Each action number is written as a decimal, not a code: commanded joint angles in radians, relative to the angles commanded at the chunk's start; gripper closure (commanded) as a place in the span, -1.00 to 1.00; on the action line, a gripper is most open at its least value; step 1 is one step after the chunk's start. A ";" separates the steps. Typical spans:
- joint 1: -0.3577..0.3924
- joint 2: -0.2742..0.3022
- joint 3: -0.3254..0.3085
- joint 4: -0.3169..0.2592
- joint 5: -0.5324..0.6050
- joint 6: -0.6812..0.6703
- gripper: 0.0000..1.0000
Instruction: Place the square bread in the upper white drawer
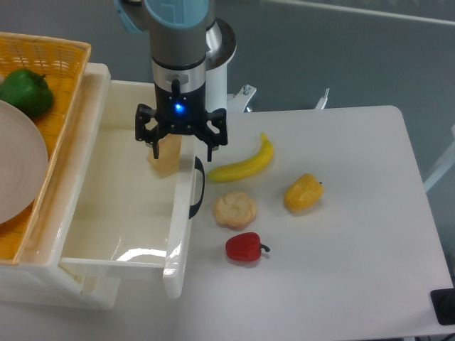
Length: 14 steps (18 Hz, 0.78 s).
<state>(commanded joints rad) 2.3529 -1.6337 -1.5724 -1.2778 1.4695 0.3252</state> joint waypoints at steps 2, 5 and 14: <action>0.029 -0.001 0.018 -0.003 0.000 0.021 -1.00; 0.089 -0.006 0.020 0.009 0.002 0.084 -1.00; 0.215 -0.051 0.015 0.023 0.094 0.375 -1.00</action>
<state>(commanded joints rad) 2.5677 -1.6843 -1.5570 -1.2548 1.5631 0.7006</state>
